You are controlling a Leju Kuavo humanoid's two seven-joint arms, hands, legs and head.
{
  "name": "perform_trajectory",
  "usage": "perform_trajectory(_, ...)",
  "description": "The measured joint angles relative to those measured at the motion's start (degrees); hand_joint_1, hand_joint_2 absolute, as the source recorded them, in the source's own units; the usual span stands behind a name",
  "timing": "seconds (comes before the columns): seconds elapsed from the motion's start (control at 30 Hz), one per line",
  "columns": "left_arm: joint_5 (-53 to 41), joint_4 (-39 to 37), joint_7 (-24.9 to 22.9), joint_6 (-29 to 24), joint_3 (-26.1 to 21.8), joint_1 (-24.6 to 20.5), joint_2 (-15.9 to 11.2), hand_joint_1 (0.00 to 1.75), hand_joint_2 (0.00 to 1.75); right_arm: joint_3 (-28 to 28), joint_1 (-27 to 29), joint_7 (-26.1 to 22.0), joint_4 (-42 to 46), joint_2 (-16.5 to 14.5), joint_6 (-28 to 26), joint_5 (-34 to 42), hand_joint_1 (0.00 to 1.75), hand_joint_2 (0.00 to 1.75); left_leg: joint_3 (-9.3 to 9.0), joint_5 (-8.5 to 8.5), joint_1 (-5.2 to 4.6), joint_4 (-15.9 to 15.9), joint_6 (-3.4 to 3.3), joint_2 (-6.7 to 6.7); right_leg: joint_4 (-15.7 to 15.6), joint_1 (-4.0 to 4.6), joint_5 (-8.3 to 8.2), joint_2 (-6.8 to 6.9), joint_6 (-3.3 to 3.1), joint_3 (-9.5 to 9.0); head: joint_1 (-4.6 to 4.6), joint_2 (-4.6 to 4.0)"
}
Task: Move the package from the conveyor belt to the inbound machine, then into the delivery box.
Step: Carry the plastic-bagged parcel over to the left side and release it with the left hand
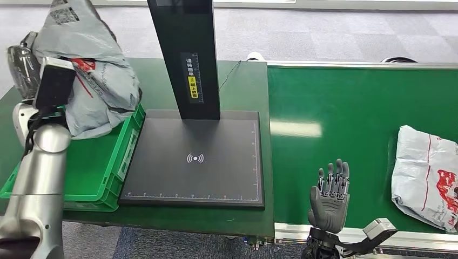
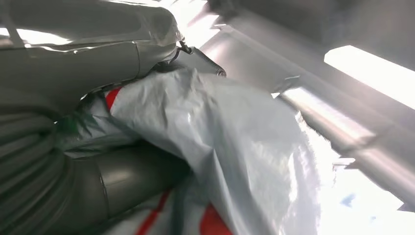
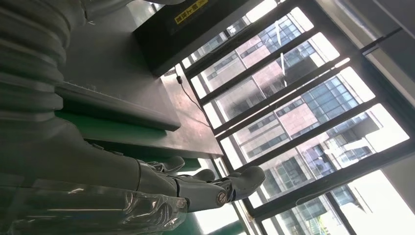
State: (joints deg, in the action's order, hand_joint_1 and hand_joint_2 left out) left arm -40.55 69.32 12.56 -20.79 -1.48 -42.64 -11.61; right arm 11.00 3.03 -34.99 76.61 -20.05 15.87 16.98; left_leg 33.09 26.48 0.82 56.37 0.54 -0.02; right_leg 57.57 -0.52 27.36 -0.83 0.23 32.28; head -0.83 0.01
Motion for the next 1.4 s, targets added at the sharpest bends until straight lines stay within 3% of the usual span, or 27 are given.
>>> perform_trajectory(0.1,-3.0,-11.2,1.8,0.7,-5.3,-3.0,-2.6,1.75,1.75,0.0,0.2,0.0,0.0,0.0,0.4,0.2,0.0,1.75,0.01,-0.01,0.09,0.0,0.03,0.31,0.0,0.08,-0.07,-0.26,-0.1,0.09,-0.02,0.0)
perform_trajectory(0.23,-6.8,-19.2,-0.6,0.8,-9.9,-3.7,-4.0,1.75,1.75,0.0,0.3,0.1,0.0,0.0,0.9,0.2,0.0,1.75,0.15,-0.01,0.09,0.0,0.04,0.3,0.0,0.07,-0.07,-0.25,-0.1,0.17,0.01,0.0)
perform_trajectory(0.5,-9.6,-28.5,-1.1,1.7,-15.6,-3.1,-6.9,1.75,1.75,0.0,0.3,0.2,-0.1,0.0,1.3,0.2,0.0,1.75,0.3,0.01,0.08,0.0,0.04,0.26,0.0,0.07,-0.07,-0.24,-0.1,0.32,0.0,-0.01)
perform_trajectory(0.7,-9.8,-31.2,1.3,3.3,-18.6,0.1,-7.8,1.75,1.75,0.3,0.3,0.4,-0.1,0.0,1.6,0.0,0.0,1.75,0.3,0.01,0.1,0.0,0.05,0.27,0.0,0.08,-0.06,-0.24,-0.11,0.35,0.0,-0.01)
perform_trajectory(0.83,-10.6,-30.3,2.0,5.0,-19.4,2.8,-7.2,0.0,1.75,0.6,0.3,0.4,-0.1,0.0,2.0,0.0,0.0,1.75,0.31,0.01,0.09,0.0,0.05,0.26,0.0,0.07,-0.06,-0.23,-0.1,0.34,0.02,0.01)
perform_trajectory(1.0,-9.2,-26.5,3.2,8.0,-19.7,5.7,-5.2,0.0,1.75,0.7,0.3,0.5,-0.1,0.0,2.0,0.0,0.0,1.75,0.31,0.02,0.08,0.0,0.05,0.24,0.0,0.05,-0.07,-0.23,-0.1,0.34,0.01,-0.01)
perform_trajectory(1.2,-0.8,-19.7,8.7,13.1,-20.5,8.9,-2.8,0.0,1.75,0.8,0.3,0.6,-0.1,0.0,2.0,0.0,0.0,1.75,0.3,0.02,0.09,0.0,0.05,0.24,0.0,0.07,-0.07,-0.23,-0.1,0.35,0.01,-0.01)
perform_trajectory(1.4,10.5,-7.3,13.0,12.4,-20.1,13.9,1.3,0.0,1.75,0.8,0.3,0.5,-0.1,0.0,1.5,0.0,0.0,1.75,0.33,0.03,0.08,0.0,0.06,0.24,0.0,0.06,-0.06,-0.23,-0.09,0.36,0.01,0.0)
